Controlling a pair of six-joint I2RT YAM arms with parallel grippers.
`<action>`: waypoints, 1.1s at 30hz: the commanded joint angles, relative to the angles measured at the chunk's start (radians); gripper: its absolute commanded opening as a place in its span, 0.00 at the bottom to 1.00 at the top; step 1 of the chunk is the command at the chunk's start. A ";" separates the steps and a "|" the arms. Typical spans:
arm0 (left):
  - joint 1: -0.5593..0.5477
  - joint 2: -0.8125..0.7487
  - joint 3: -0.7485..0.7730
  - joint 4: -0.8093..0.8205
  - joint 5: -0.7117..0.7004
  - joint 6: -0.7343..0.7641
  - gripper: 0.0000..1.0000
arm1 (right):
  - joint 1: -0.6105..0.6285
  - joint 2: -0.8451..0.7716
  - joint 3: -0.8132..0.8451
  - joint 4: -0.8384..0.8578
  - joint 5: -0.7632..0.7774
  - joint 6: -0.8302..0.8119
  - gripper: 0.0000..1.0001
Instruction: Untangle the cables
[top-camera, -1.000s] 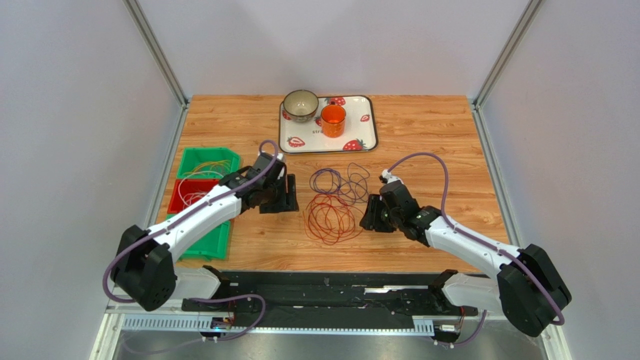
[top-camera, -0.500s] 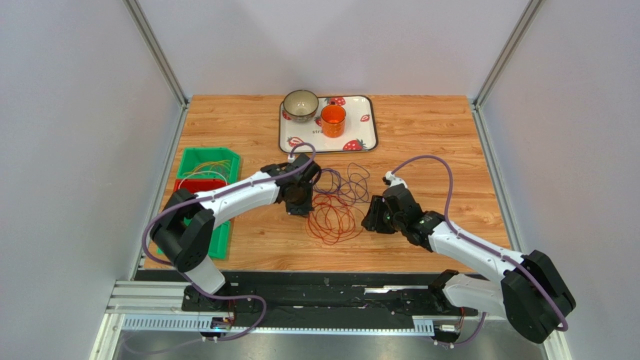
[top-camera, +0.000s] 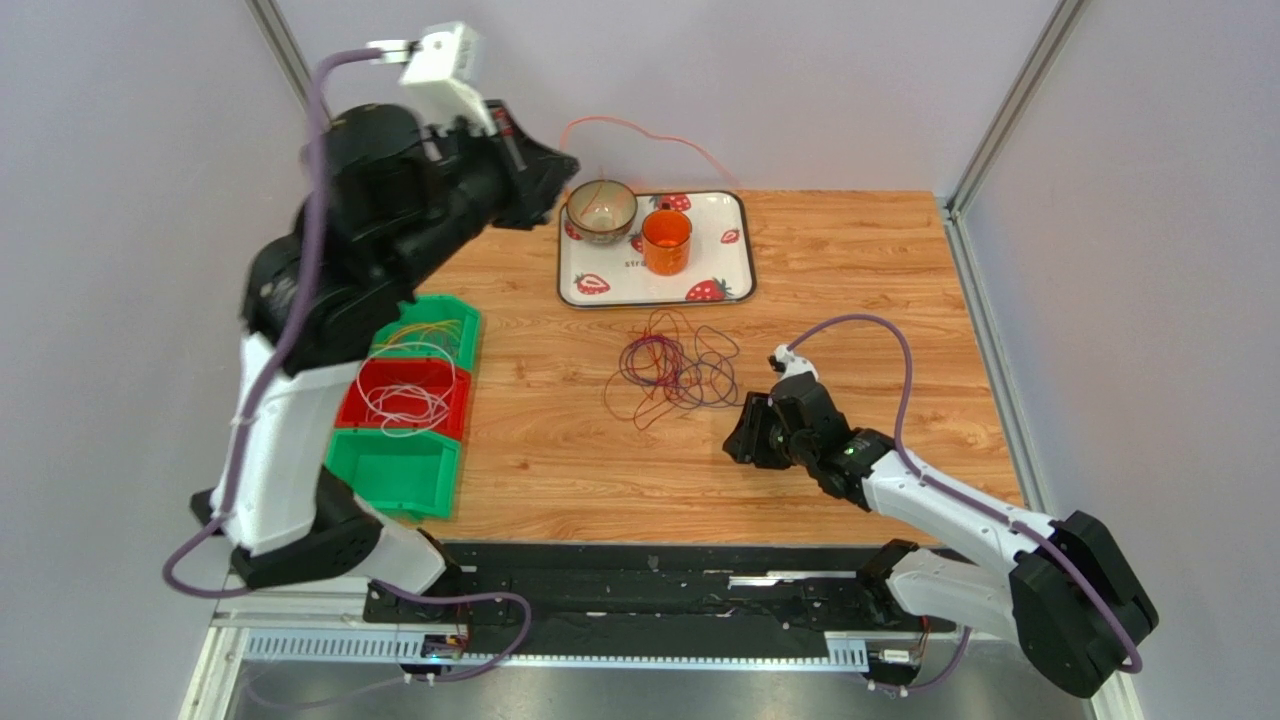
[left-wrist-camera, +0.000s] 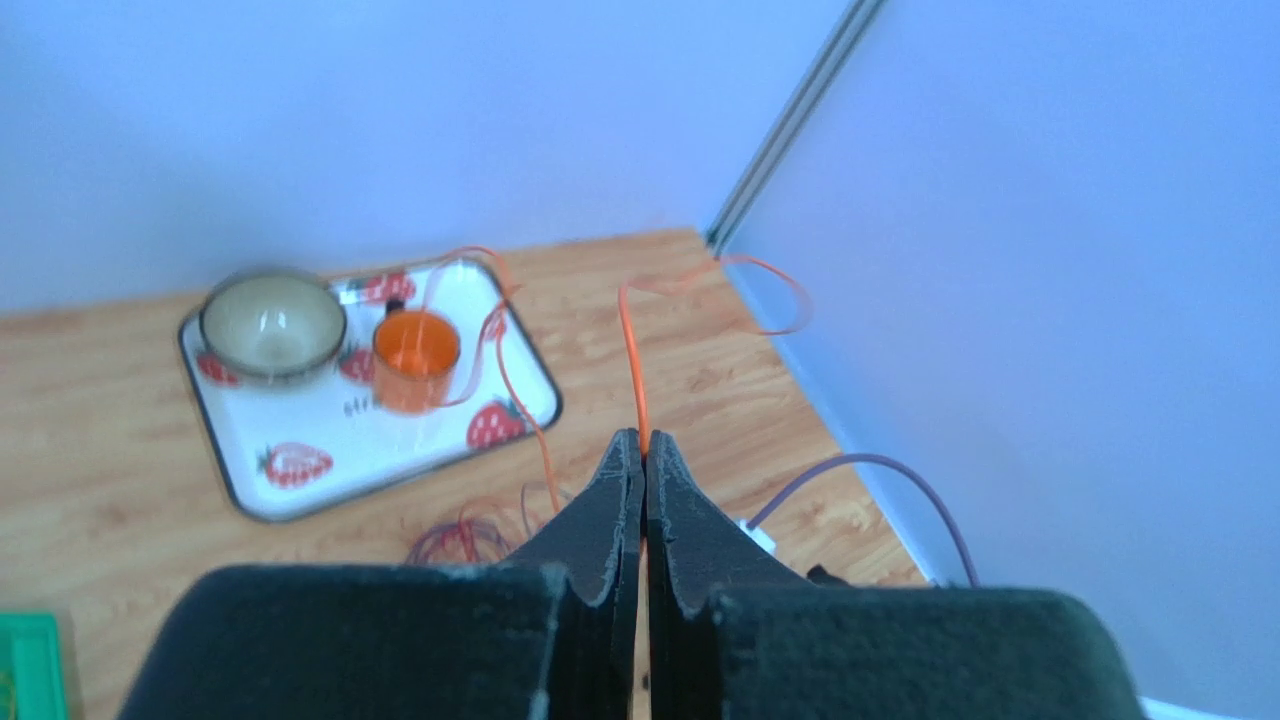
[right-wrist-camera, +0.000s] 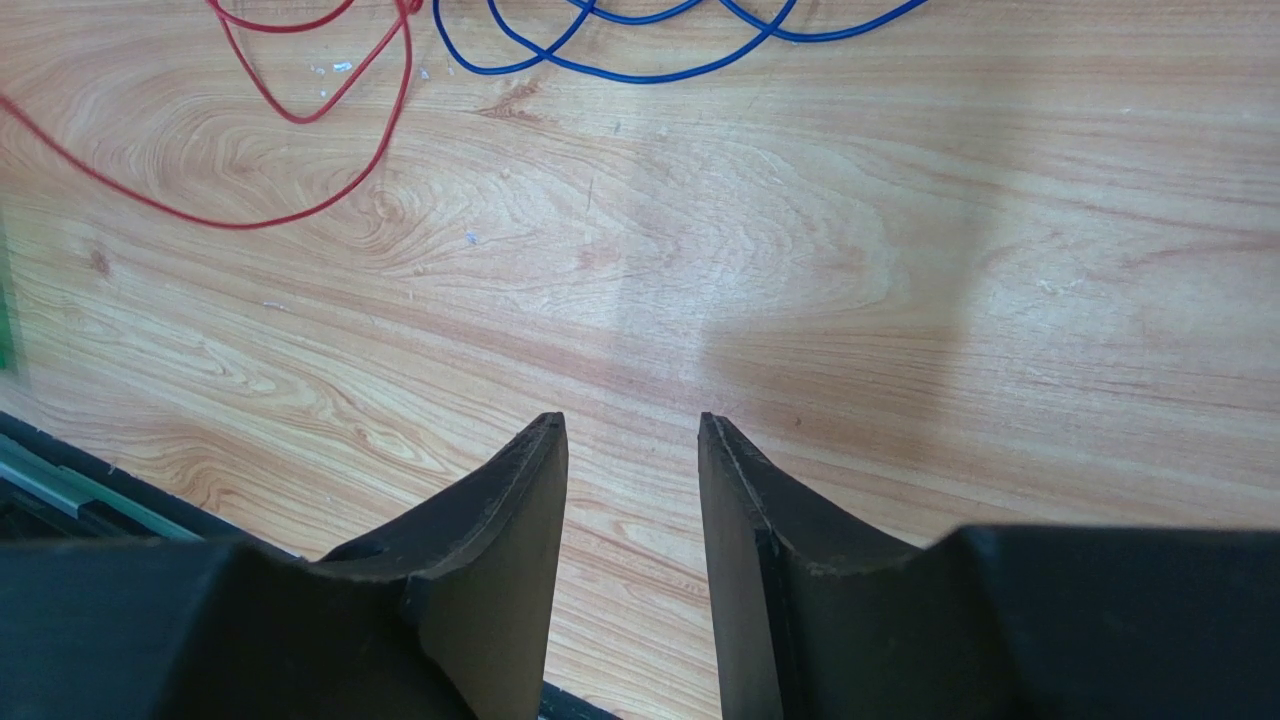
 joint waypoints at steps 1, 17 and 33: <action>-0.005 -0.097 -0.219 0.095 0.130 0.128 0.00 | 0.004 -0.037 -0.010 0.052 0.008 -0.004 0.41; -0.005 -0.361 -0.851 0.260 0.055 0.016 0.00 | 0.004 -0.032 -0.011 0.058 0.008 -0.008 0.42; 0.013 -0.368 -0.700 -0.099 -0.480 0.014 0.00 | 0.004 -0.018 -0.005 0.056 -0.027 -0.011 0.42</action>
